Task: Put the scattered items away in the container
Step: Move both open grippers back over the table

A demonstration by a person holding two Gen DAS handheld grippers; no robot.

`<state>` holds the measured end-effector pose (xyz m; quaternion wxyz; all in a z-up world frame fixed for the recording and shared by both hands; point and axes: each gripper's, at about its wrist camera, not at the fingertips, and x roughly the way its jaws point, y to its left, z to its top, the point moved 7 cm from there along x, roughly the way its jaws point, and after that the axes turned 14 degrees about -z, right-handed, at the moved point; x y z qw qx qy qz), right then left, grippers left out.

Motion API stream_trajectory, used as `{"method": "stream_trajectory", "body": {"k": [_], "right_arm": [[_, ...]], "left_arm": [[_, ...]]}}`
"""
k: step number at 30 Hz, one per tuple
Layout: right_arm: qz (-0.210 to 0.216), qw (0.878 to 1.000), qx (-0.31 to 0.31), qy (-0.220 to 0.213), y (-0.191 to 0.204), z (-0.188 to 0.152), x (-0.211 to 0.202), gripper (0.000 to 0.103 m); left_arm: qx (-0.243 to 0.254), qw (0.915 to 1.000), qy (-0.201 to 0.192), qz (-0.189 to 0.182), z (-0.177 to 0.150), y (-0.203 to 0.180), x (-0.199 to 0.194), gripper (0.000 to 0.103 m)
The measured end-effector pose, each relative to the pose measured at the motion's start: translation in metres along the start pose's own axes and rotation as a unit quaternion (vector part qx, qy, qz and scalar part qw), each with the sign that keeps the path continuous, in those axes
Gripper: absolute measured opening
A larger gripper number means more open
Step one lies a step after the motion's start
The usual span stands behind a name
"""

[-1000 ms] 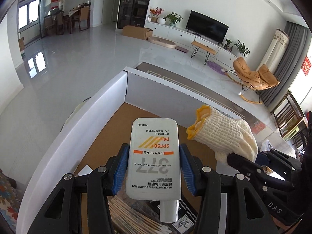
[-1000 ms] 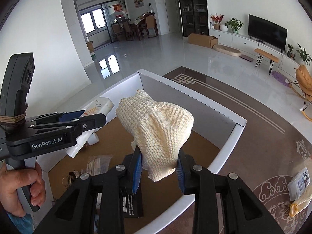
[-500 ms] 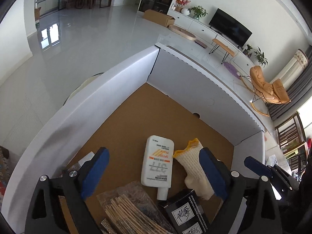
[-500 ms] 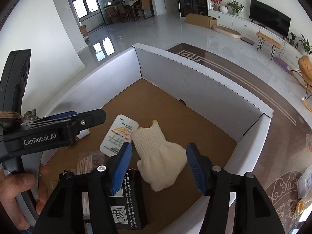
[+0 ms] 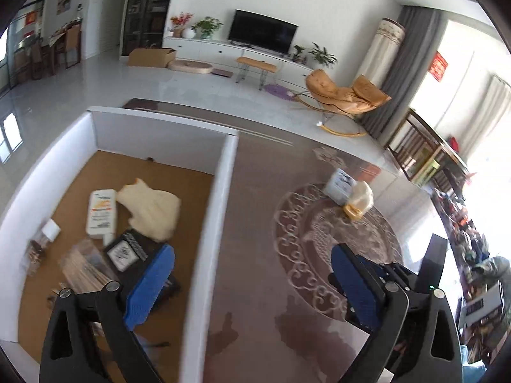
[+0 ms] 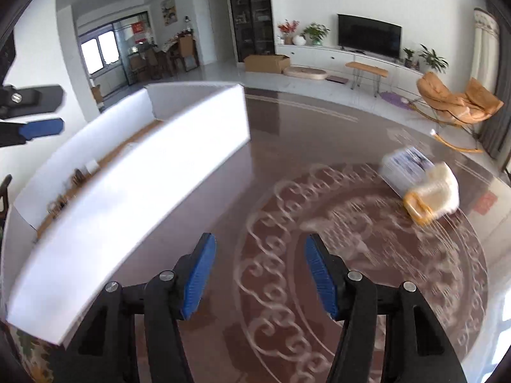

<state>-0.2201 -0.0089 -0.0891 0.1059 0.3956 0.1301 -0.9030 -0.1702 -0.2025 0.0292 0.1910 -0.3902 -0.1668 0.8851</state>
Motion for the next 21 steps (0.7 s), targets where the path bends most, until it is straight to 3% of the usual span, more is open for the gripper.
{"method": "stream_trajectory", "body": {"k": [3,8,12,17,21], "right_arm": [[-0.058,0.997,0.033,0.032,-0.064,-0.050,-0.002,0.060],[-0.114,0.990,0.074,0.044,-0.129,-0.098,-0.015,0.060],[-0.151,0.986,0.068,0.034,-0.148,-0.116,-0.021,0.060],[-0.160,0.983,0.082,0.041,-0.155,-0.117,-0.020,0.060],[-0.147,0.984,0.094,0.045,-0.157,-0.115,-0.017,0.060]], "left_arm": [[0.007,0.9985,0.019,-0.050,-0.045,-0.044,0.048,0.103],[0.009,0.9975,0.063,-0.029,-0.101,-0.064,0.135,0.103],[0.027,0.9981,0.054,-0.007,-0.108,-0.071,0.157,0.103],[0.069,0.9949,0.069,0.027,-0.108,-0.074,0.172,0.103],[0.057,0.9959,0.068,0.019,-0.108,-0.069,0.173,0.103]]}}
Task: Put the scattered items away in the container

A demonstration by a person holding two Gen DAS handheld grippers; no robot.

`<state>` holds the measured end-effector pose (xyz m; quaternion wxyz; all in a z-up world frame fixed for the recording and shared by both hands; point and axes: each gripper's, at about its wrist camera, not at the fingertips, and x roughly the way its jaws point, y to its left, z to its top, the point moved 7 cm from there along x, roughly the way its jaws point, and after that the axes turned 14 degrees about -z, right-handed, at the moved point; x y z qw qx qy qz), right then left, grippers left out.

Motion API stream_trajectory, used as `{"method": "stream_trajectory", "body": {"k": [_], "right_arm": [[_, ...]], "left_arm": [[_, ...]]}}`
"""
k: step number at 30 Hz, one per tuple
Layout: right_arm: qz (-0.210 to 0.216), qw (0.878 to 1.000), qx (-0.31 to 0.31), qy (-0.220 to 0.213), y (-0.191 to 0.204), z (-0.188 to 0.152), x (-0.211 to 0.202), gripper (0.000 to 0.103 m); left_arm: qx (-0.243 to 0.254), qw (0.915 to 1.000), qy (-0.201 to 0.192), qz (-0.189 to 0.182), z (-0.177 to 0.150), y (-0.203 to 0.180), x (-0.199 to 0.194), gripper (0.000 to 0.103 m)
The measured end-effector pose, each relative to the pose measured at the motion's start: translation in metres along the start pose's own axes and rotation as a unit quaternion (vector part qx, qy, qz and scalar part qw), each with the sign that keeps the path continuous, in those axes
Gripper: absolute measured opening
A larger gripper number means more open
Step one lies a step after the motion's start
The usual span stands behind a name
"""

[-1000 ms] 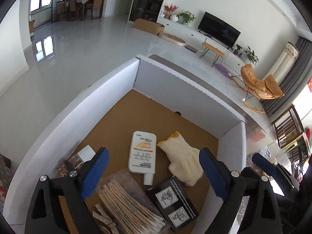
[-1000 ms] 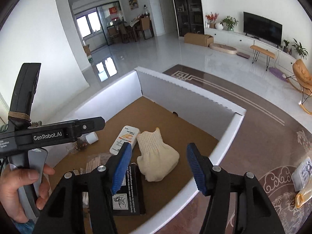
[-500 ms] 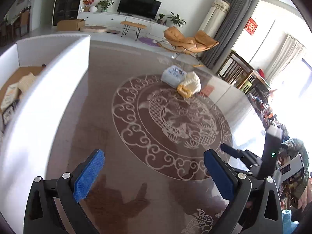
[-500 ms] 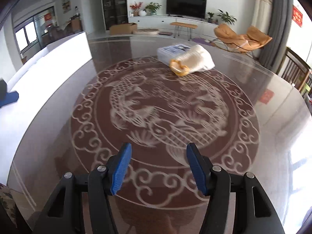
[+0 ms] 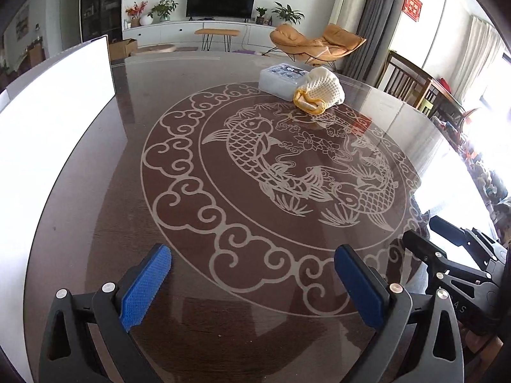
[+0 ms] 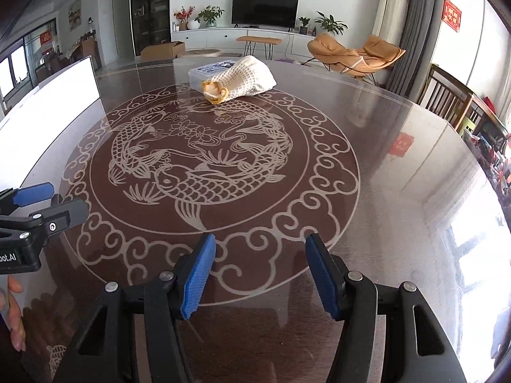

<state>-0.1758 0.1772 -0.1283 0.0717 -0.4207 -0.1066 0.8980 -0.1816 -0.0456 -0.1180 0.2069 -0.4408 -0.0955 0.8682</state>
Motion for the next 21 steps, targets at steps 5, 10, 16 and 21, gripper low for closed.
{"method": "stream_trajectory", "body": {"k": [5,10,16,21], "right_arm": [[0.021,1.000,0.017,0.009,-0.0043,-0.0012,0.0023,0.061],[0.019,1.000,0.016,0.009,-0.0026,-0.0017,0.0016,0.061],[0.019,1.000,0.016,0.009,-0.0014,-0.0019,0.0003,0.061],[0.019,1.000,0.016,0.009,-0.0016,-0.0019,0.0001,0.061]], "left_arm": [[-0.008,0.9999,-0.005,-0.005,-0.0023,0.0019,0.0009,0.103],[0.005,0.9998,0.007,0.016,-0.0034,-0.0014,0.0042,0.103],[0.009,0.9996,0.011,0.023,-0.0042,-0.0018,0.0042,0.103],[0.027,0.9980,0.028,0.051,-0.0064,-0.0048,0.0080,0.103]]}}
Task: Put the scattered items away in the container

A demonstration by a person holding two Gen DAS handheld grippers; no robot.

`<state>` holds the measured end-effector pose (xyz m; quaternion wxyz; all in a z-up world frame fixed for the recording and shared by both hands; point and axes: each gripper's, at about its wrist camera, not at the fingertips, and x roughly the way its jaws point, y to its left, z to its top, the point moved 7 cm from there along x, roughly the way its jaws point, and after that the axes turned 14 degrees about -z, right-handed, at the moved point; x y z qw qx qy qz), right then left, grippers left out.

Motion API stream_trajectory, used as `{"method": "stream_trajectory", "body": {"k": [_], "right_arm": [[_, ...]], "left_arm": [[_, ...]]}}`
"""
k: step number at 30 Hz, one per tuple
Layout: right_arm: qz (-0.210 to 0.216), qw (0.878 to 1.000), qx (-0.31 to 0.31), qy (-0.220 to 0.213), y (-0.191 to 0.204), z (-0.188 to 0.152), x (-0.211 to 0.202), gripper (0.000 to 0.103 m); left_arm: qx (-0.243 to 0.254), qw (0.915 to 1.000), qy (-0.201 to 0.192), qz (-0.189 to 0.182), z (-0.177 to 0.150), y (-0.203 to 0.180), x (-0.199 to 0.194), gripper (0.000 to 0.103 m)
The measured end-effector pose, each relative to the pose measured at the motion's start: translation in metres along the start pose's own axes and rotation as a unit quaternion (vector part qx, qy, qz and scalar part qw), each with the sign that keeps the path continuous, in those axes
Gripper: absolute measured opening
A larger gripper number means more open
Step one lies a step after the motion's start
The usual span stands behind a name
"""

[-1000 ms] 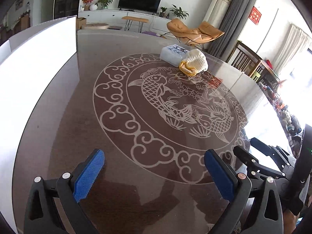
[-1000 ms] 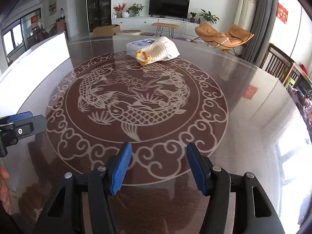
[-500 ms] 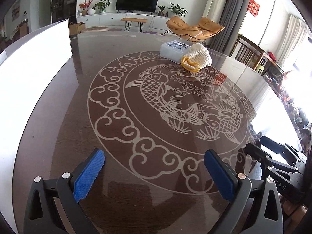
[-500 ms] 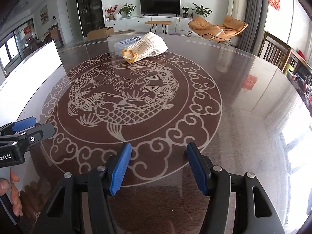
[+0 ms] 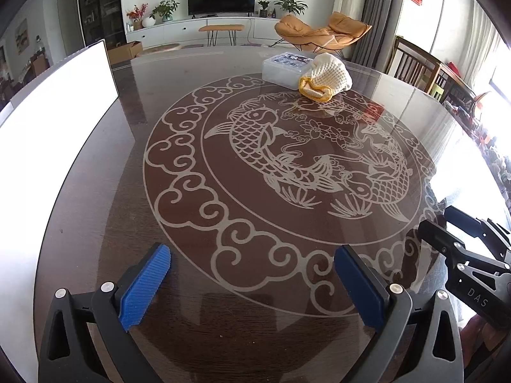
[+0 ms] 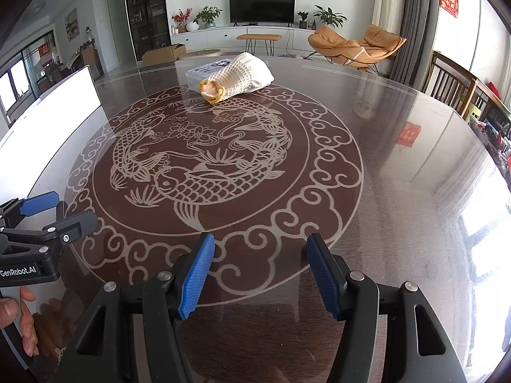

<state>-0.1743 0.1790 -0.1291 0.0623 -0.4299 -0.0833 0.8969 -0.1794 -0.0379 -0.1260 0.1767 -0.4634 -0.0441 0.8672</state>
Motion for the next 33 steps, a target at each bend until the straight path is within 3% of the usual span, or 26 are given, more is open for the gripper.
{"method": "stream_trajectory", "body": {"k": [3,33], "right_arm": [[0.000,1.000,0.000,0.000,-0.0001,0.0000,-0.0001,0.061],[0.000,1.000,0.000,0.000,0.0002,-0.0001,-0.0008,0.061]], "left_arm": [[0.011,0.9998,0.008,0.017,-0.0018,-0.0024,0.0018,0.103],[0.011,0.9998,0.009,0.015,-0.0023,-0.0012,-0.0001,0.103]]}}
